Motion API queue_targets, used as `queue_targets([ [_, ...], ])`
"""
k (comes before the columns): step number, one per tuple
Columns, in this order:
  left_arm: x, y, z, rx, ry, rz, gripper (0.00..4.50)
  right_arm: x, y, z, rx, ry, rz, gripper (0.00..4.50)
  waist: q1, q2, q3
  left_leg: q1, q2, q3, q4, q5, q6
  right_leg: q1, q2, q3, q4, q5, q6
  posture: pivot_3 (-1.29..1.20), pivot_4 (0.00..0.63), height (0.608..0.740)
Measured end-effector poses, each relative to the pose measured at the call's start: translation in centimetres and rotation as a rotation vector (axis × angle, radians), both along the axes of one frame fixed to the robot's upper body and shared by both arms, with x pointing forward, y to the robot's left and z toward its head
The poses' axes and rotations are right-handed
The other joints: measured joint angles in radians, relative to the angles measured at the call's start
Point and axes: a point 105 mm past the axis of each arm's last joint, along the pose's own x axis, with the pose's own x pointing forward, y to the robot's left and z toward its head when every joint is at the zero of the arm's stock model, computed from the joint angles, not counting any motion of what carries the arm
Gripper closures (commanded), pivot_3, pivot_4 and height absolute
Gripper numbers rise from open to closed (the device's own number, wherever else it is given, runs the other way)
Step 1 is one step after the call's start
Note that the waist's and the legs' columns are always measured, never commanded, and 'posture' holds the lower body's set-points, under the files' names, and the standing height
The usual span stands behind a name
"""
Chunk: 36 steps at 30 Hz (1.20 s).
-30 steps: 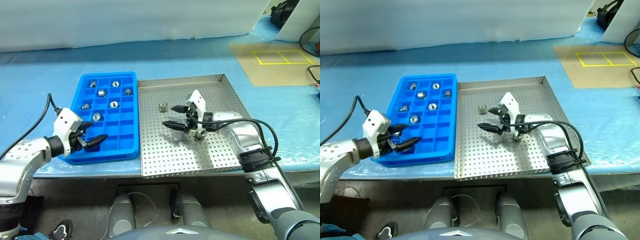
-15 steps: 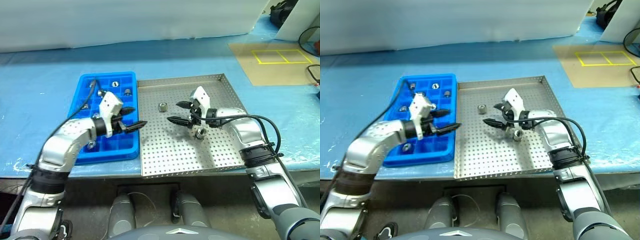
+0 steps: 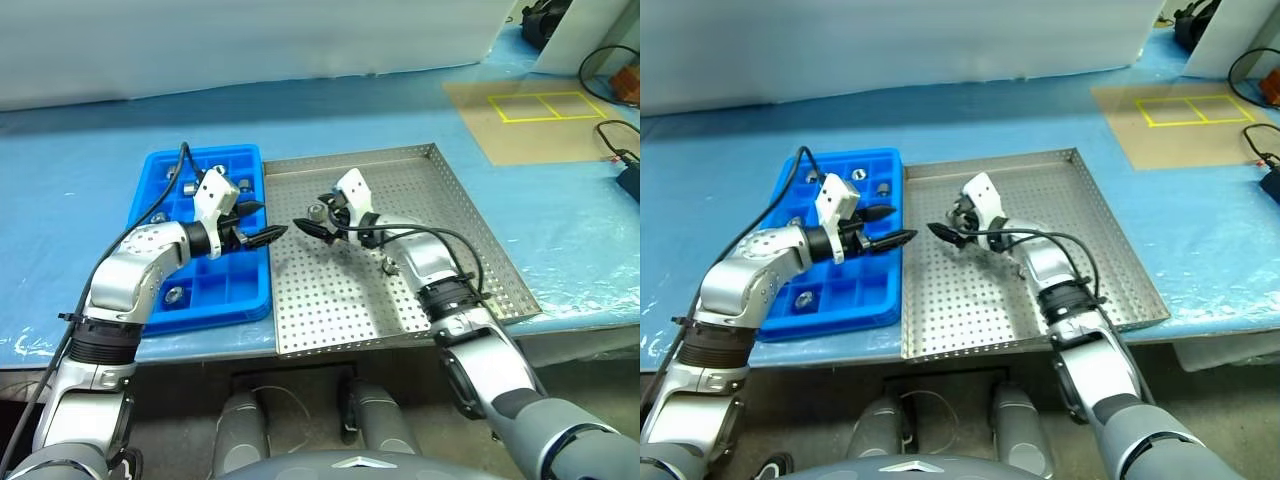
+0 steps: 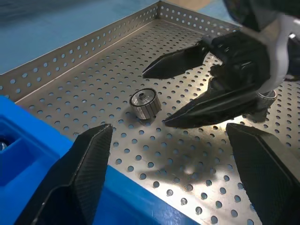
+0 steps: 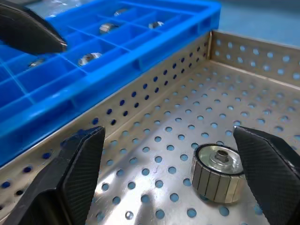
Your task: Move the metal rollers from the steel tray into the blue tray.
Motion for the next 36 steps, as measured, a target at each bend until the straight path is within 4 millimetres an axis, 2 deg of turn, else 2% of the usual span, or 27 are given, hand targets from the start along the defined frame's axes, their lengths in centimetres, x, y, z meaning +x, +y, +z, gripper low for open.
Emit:
queue_targets([
  [3, -0.2, -0.3, 0.3, -0.001, -0.008, -0.008, 0.41, 1.2, 0.7, -0.5, -0.029, -0.018, -0.063, 0.0, 0.002, 0.0, 0.0, -0.001, 0.0, 0.0, 0.0, 0.0, 0.0, -0.001, 0.0, -0.001, 0.0, 0.0, 0.0, -0.27, 0.15, 0.74],
  [8, -0.5, -0.2, 0.2, 0.004, -0.007, 0.003, 0.41, 2.4, 0.3, -0.7, -0.049, -0.058, -0.141, 0.0, 0.001, 0.0, 0.0, -0.001, 0.001, 0.0, 0.0, 0.0, 0.0, -0.001, 0.0, -0.001, 0.0, 0.0, 0.0, -0.25, 0.15, 0.74],
  [27, -0.7, 0.3, 0.1, 0.007, -0.005, 0.029, 0.41, 1.9, 0.6, -2.0, -0.103, -0.094, -0.121, 0.0, -0.002, 0.0, 0.0, -0.001, 0.001, 0.0, 0.0, 0.0, 0.001, -0.001, 0.0, -0.001, 0.001, 0.0, 0.0, -0.27, 0.15, 0.74],
  [30, -0.7, 0.2, -0.1, 0.01, -0.002, 0.024, 0.37, 2.0, 0.3, -2.0, -0.101, -0.088, -0.135, 0.6, -0.002, 0.0, 0.0, -0.001, 0.001, 0.0, 0.0, 0.0, 0.001, -0.001, 0.0, -0.001, 0.001, 0.0, 0.0, -0.27, 0.15, 0.74],
  [36, -0.8, 0.1, -0.2, 0.012, 0.002, 0.02, 0.37, 2.2, -0.1, -2.0, -0.105, -0.091, -0.158, 2.71, -0.003, 0.0, 0.0, -0.001, 0.001, 0.0, 0.0, 0.0, 0.001, -0.001, 0.0, -0.001, 0.001, 0.0, 0.0, -0.28, 0.15, 0.74],
])
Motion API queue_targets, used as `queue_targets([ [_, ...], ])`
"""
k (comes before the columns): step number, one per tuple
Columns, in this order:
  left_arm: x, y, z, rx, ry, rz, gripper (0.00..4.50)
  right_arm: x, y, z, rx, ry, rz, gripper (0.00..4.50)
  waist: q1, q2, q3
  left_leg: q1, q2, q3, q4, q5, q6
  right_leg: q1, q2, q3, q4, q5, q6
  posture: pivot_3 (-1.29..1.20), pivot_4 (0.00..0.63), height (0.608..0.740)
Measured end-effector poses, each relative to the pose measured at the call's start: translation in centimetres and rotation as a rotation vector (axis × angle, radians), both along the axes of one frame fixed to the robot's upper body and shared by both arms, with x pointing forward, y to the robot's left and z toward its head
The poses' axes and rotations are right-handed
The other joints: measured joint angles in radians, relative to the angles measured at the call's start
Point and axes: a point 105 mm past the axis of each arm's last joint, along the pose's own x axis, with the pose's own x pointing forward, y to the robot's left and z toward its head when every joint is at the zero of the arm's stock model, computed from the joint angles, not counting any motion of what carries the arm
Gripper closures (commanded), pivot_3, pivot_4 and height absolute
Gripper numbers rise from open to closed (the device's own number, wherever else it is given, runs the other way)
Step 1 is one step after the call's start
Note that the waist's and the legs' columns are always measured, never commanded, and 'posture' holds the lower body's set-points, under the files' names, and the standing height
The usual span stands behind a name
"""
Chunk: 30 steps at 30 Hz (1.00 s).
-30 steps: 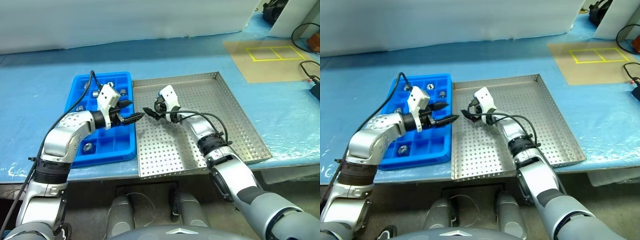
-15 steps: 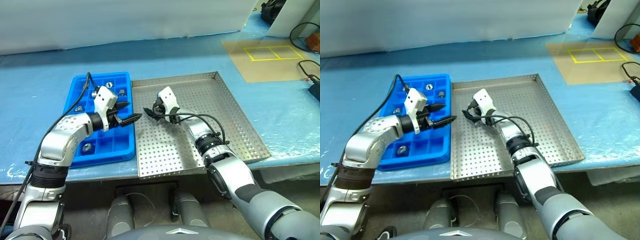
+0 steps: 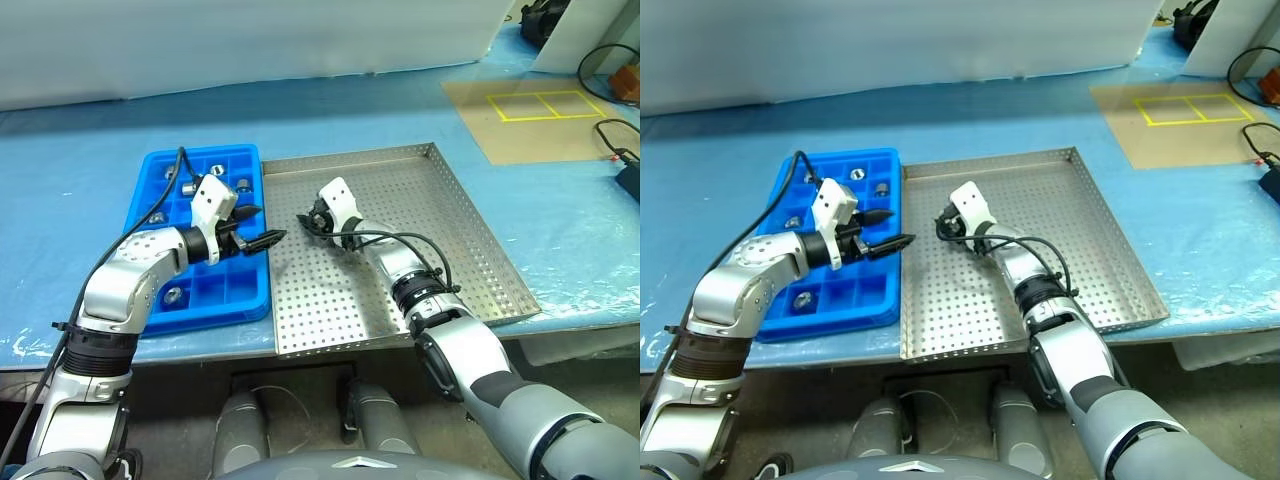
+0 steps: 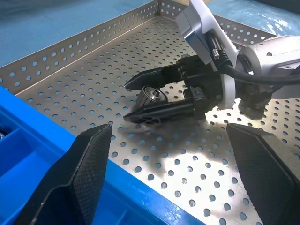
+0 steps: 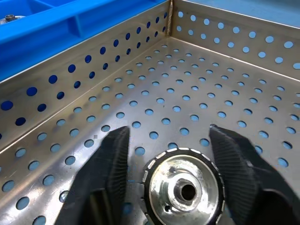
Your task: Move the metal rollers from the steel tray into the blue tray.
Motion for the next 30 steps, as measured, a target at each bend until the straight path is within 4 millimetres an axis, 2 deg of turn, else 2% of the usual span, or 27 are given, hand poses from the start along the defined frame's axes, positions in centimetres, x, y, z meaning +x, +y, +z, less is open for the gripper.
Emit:
queue_targets([
  [1, 0.0, 0.0, 0.0, 0.0, 0.0, 0.0, 0.37, 0.0, 0.0, 0.0, 0.0, 0.0, 0.0, 2.83, 0.0, 0.0, 0.0, 0.0, 0.0, 0.0, 0.0, 0.0, 0.0, 0.0, 0.0, 0.0, 0.0, 0.0, 0.0, -0.28, 0.15, 0.74],
  [9, -0.5, 0.0, -0.3, 0.009, 0.014, -0.011, 0.37, -0.2, 0.1, 0.2, 0.007, 0.011, 0.016, 2.82, -0.001, 0.0, 0.0, 0.0, 0.0, 0.0, 0.0, 0.0, 0.0, -0.001, 0.0, 0.0, 0.0, 0.0, 0.0, -0.28, 0.15, 0.74],
  [13, -1.2, 1.0, -0.1, 0.055, 0.01, -0.005, 0.37, -0.4, 0.8, 2.3, 0.044, -0.026, 0.072, 2.82, -0.004, 0.0, 0.0, -0.003, 0.0, 0.0, 0.0, 0.0, 0.0, -0.004, 0.0, 0.0, 0.001, 0.0, 0.0, -0.28, 0.15, 0.74],
  [16, -2.3, 1.9, 1.1, 0.073, -0.019, 0.003, 0.37, -1.7, 2.6, 5.5, 0.104, -0.073, 0.209, 2.82, -0.004, 0.0, 0.0, -0.005, 0.001, 0.0, -0.001, 0.0, 0.0, -0.006, 0.001, 0.0, 0.0, 0.0, 0.0, -0.25, 0.15, 0.74],
  [19, -3.2, 3.0, 1.9, 0.1, -0.037, 0.024, 0.37, -4.1, 5.2, 8.0, 0.15, -0.097, 0.383, 2.82, -0.003, 0.0, 0.0, -0.004, 0.002, 0.0, -0.002, 0.0, 0.0, -0.007, 0.002, 0.0, 0.001, -0.001, -0.002, -0.23, 0.15, 0.74],
  [21, -3.6, 3.8, 1.9, 0.115, -0.031, 0.043, 0.37, -5.0, 6.3, 8.4, 0.17, -0.075, 0.443, 2.82, 0.0, 0.0, 0.0, -0.004, 0.002, 0.0, -0.002, 0.0, -0.001, -0.006, 0.002, 0.0, 0.001, -0.001, -0.002, -0.19, 0.15, 0.74],
  [25, -4.1, 6.3, 2.1, 0.141, -0.015, 0.122, 0.37, -5.8, 7.6, 7.3, 0.128, -0.019, 0.523, 2.82, 0.009, -0.001, 0.001, -0.004, 0.001, 0.0, -0.001, 0.001, -0.001, -0.006, 0.001, 0.0, 0.001, -0.001, -0.002, -0.15, 0.15, 0.74],
  [27, -4.1, 7.5, 2.6, 0.151, -0.033, 0.175, 0.37, -5.6, 8.1, 6.8, 0.076, -0.023, 0.532, 2.82, 0.015, -0.001, 0.001, -0.004, 0.001, 0.0, -0.001, 0.001, -0.002, -0.006, 0.001, 0.0, 0.001, -0.001, -0.002, -0.12, 0.15, 0.74],
  [30, -3.8, 9.0, 3.3, 0.15, -0.081, 0.281, 0.37, -4.6, 10.4, 6.9, 0.007, -0.06, 0.481, 2.82, 0.019, -0.001, 0.001, -0.004, 0.002, -0.001, -0.002, 0.002, -0.003, -0.008, 0.002, 0.0, 0.003, -0.001, -0.002, -0.08, 0.15, 0.74],
])
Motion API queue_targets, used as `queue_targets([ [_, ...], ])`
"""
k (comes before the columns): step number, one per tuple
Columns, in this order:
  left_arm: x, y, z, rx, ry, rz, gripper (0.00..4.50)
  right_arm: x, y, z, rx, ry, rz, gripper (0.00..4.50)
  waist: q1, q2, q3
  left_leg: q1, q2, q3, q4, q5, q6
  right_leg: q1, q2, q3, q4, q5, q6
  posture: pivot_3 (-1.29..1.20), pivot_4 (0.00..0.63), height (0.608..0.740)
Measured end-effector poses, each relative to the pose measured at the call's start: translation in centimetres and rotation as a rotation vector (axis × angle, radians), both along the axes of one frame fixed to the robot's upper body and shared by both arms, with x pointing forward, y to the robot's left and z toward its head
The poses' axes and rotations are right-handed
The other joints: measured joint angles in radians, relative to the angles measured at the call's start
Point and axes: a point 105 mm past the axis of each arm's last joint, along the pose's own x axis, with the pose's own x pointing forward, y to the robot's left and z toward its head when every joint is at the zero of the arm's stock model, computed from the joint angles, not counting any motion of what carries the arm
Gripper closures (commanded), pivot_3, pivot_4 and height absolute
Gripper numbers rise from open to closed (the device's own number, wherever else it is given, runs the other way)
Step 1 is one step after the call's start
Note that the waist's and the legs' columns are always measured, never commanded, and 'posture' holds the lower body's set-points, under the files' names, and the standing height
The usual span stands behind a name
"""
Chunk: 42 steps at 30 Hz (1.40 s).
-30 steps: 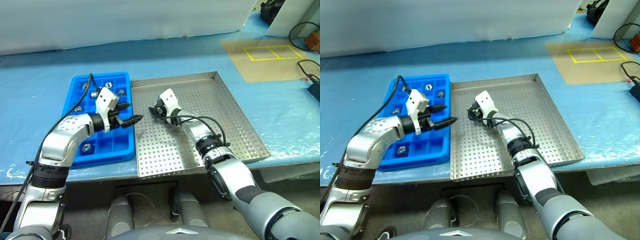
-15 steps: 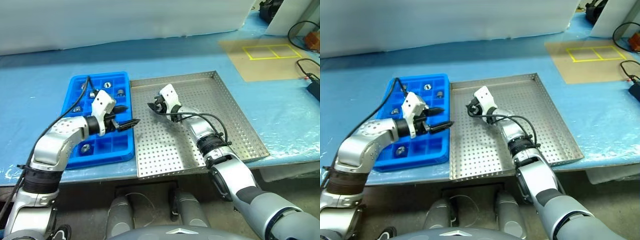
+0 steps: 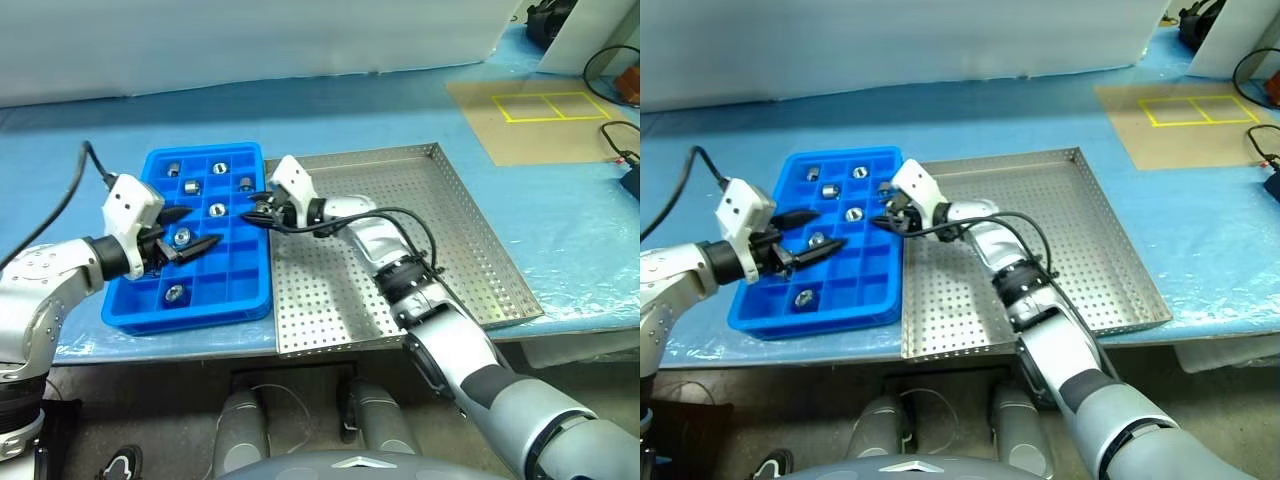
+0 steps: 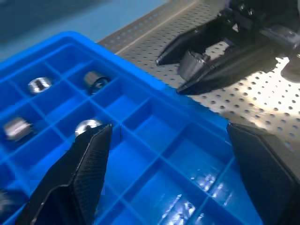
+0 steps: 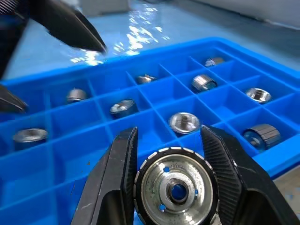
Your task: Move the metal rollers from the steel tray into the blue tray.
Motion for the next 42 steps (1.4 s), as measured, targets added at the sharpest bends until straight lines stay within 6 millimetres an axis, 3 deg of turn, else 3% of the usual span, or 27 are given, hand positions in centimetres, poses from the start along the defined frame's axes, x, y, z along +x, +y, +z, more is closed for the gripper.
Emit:
queue_targets([
  [3, -0.3, 0.3, -0.6, -0.019, 0.001, 0.048, 0.37, 0.1, 1.7, 0.5, 0.014, -0.014, -0.023, 2.82, 0.009, 0.0, 0.0, -0.001, 0.0, 0.0, -0.002, 0.0, 0.0, -0.001, 0.0, 0.0, -0.001, -0.001, -0.001, -0.06, 0.15, 0.74],
  [10, -1.5, 1.7, -1.5, -0.039, 0.018, 0.124, 0.37, 1.1, 0.9, -1.5, -0.006, 0.084, -0.109, 2.82, 0.037, -0.001, 0.0, -0.002, 0.0, 0.0, -0.003, 0.0, 0.0, -0.001, 0.0, -0.002, -0.001, -0.001, -0.002, -0.03, 0.15, 0.74],
  [19, -2.0, 2.4, -1.9, -0.053, 0.036, 0.154, 0.37, 1.6, 1.1, -1.5, -0.018, 0.136, -0.15, 2.82, 0.04, -0.002, 0.0, 0.0, 0.001, 0.0, -0.003, 0.001, -0.003, -0.002, 0.0, -0.001, 0.002, -0.001, -0.002, -0.01, 0.15, 0.74],
  [23, -2.2, 2.3, -2.1, -0.051, 0.041, 0.154, 0.37, -0.5, 1.9, -2.1, -0.033, 0.306, 0.002, 2.82, 0.041, -0.002, 0.0, -0.002, 0.002, 0.0, -0.003, 0.001, -0.002, -0.003, 0.001, -0.002, 0.002, -0.001, -0.002, -0.01, 0.15, 0.74],
  [28, -2.2, 2.2, -2.0, -0.054, 0.037, 0.153, 0.37, -2.7, 3.3, -0.9, -0.073, 0.27, 0.169, 2.82, 0.045, -0.002, 0.0, -0.001, 0.005, 0.0, -0.003, 0.002, -0.004, -0.003, 0.002, -0.002, 0.004, -0.002, -0.004, -0.01, 0.15, 0.74],
  [42, -2.3, 1.7, -2.5, -0.064, 0.06, 0.133, 0.37, -4.2, 4.4, -0.5, -0.106, 0.201, 0.251, 2.82, 0.047, -0.002, 0.0, 0.0, 0.005, 0.0, -0.004, 0.003, -0.005, -0.003, 0.002, -0.002, 0.005, -0.003, -0.005, 0.0, 0.15, 0.74],
])
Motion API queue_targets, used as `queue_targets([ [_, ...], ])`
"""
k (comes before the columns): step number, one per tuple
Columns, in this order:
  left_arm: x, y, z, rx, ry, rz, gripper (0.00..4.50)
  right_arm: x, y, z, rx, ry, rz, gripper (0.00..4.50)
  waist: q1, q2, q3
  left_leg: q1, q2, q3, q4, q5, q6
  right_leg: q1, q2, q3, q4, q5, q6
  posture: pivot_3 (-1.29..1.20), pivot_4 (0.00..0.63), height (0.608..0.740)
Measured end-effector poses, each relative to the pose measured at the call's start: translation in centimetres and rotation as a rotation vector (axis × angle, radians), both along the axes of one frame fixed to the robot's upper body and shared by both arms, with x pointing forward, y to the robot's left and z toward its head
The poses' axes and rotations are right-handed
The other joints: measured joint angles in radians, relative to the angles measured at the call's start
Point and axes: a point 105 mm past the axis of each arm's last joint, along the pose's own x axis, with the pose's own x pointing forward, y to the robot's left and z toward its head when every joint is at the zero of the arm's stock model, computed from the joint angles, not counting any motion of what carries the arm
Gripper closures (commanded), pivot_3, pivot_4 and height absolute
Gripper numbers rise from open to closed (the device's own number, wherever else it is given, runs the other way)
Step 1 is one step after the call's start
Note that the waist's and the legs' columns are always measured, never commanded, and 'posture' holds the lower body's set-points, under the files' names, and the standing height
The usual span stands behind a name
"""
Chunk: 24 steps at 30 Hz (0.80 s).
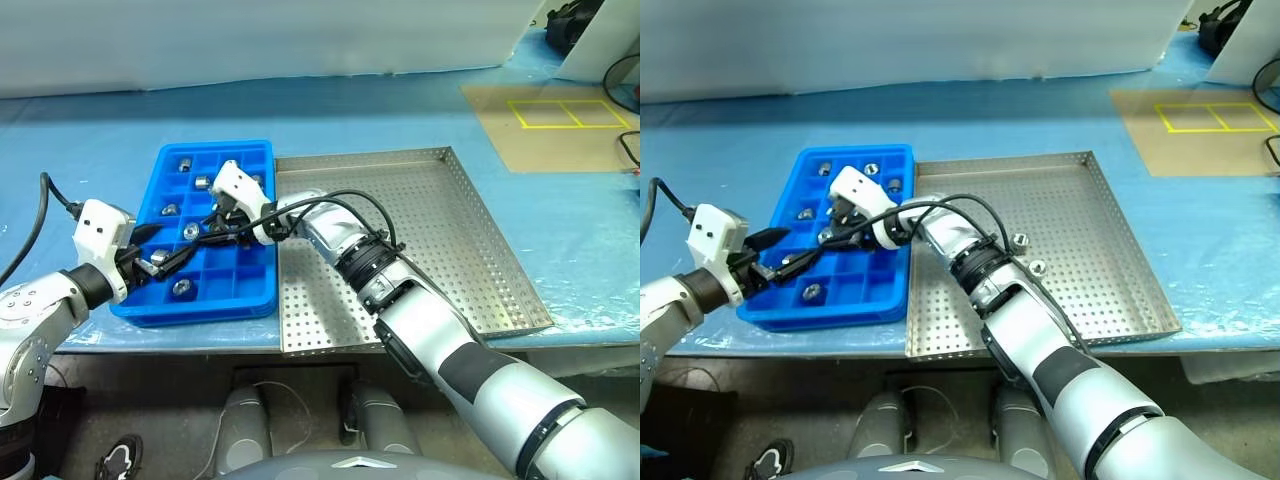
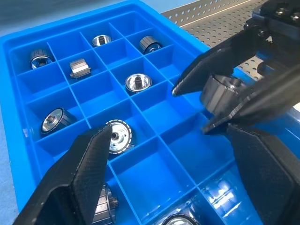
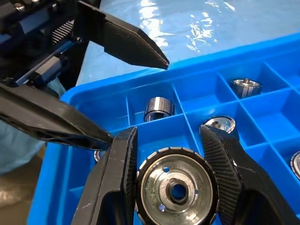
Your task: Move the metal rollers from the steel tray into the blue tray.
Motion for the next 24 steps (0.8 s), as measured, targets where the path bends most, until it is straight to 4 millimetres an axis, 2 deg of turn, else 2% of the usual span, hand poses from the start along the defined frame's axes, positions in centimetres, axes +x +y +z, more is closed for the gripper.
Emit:
queue_targets([
  [3, 0.0, 0.0, -0.1, 0.0, 0.003, 0.001, 0.37, 0.2, 0.1, -0.1, 0.002, -0.018, -0.014, 2.82, 0.0, 0.0, 0.0, 0.0, 0.0, 0.0, 0.0, 0.0, 0.0, 0.0, 0.0, 0.0, 0.0, 0.0, 0.0, 0.01, 0.15, 0.74],
  [10, -0.1, -0.4, 0.0, 0.005, 0.001, -0.007, 0.37, 3.5, -1.7, -1.5, 0.04, -0.033, -0.247, 2.82, 0.009, 0.0, 0.0, 0.001, 0.0, 0.0, 0.0, 0.001, -0.002, 0.0, 0.0, 0.0, 0.002, 0.0, 0.0, 0.0, 0.15, 0.74],
  [15, 0.2, -1.1, -0.2, 0.004, 0.007, -0.034, 0.37, 3.9, -2.1, -1.9, 0.048, -0.026, -0.265, 2.82, 0.01, 0.0, 0.0, 0.001, 0.0, 0.0, 0.0, 0.001, -0.002, 0.0, 0.0, 0.0, 0.002, 0.0, 0.0, -0.03, 0.15, 0.74],
  [24, 0.7, -1.9, -0.1, 0.0, 0.007, -0.067, 0.37, 4.5, -2.2, -1.4, 0.046, -0.13, -0.29, 2.82, 0.01, 0.0, 0.0, 0.002, 0.0, 0.0, 0.001, 0.002, -0.003, 0.0, 0.0, 0.0, 0.005, 0.0, -0.001, -0.05, 0.15, 0.74],
])
